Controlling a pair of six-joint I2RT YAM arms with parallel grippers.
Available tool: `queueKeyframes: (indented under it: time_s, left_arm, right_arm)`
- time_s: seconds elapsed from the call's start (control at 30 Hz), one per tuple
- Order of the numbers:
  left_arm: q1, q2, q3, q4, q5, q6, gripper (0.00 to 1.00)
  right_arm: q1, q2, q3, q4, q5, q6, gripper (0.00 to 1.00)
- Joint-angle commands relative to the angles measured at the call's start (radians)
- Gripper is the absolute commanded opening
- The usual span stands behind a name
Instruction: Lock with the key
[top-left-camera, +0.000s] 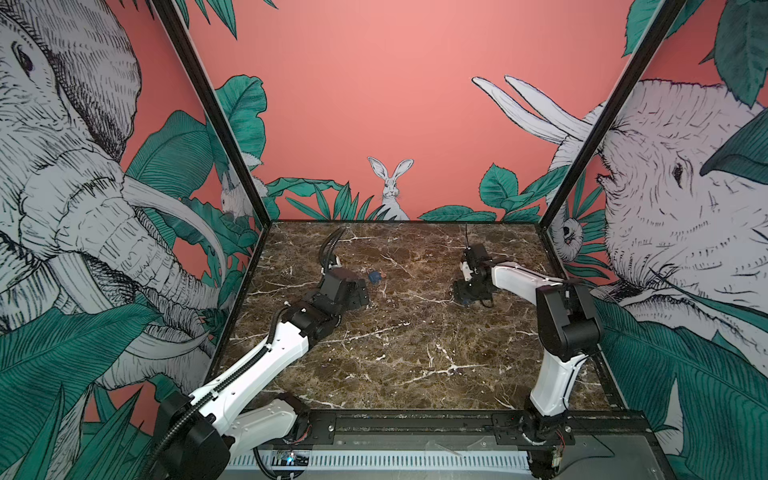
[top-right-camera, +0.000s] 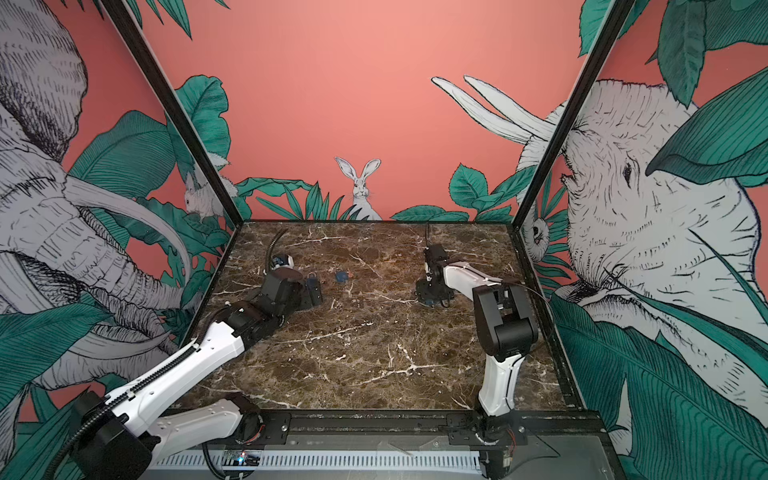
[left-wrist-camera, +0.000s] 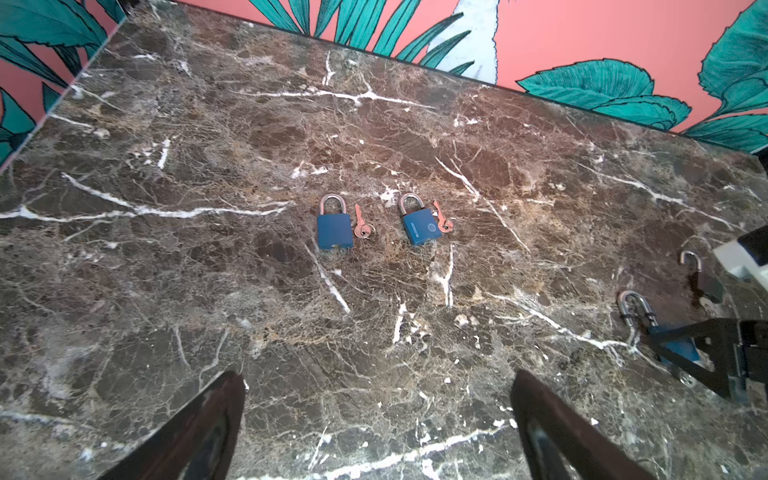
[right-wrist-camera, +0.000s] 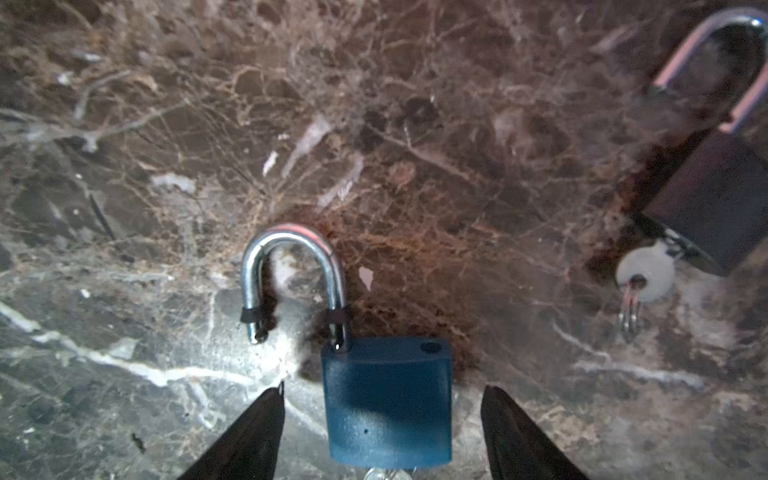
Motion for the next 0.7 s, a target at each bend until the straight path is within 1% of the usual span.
queueKeyframes:
  time_s: [0.0, 0.17, 0.23, 0.37, 0.47, 0.67]
  left_arm:
    - [0.001, -0.052, -0.003, -0.017, -0.044, 0.026, 0.99]
    - [0.001, -0.056, 0.009, -0.038, -0.056, 0.044, 0.99]
    - [0.001, -0.052, 0.010, -0.040, -0.067, 0.045, 1.00]
    - [0.003, -0.040, 0.012, -0.040, -0.073, 0.051, 1.00]
    - [0.003, -0.029, 0.013, -0.033, -0.064, 0.056, 1.00]
    - [0.003, 0.002, 0.034, -0.041, -0.043, 0.073, 0.99]
  right_arm:
    - [0.000, 0.011, 0.010, -0.030, 0.018, -0.005, 0.74]
    - [0.001, 0.007, -0.015, -0.031, 0.018, 0.001, 0.73]
    - [0.000, 0.004, -0.027, -0.028, 0.016, 0.004, 0.70]
    - [0.001, -0.004, -0.048, -0.026, 0.019, 0.005, 0.68]
    - [0.000, -0.005, -0.058, -0.023, 0.024, 0.006, 0.64]
    - [0.000, -0.005, -0.067, -0.024, 0.023, -0.001, 0.52]
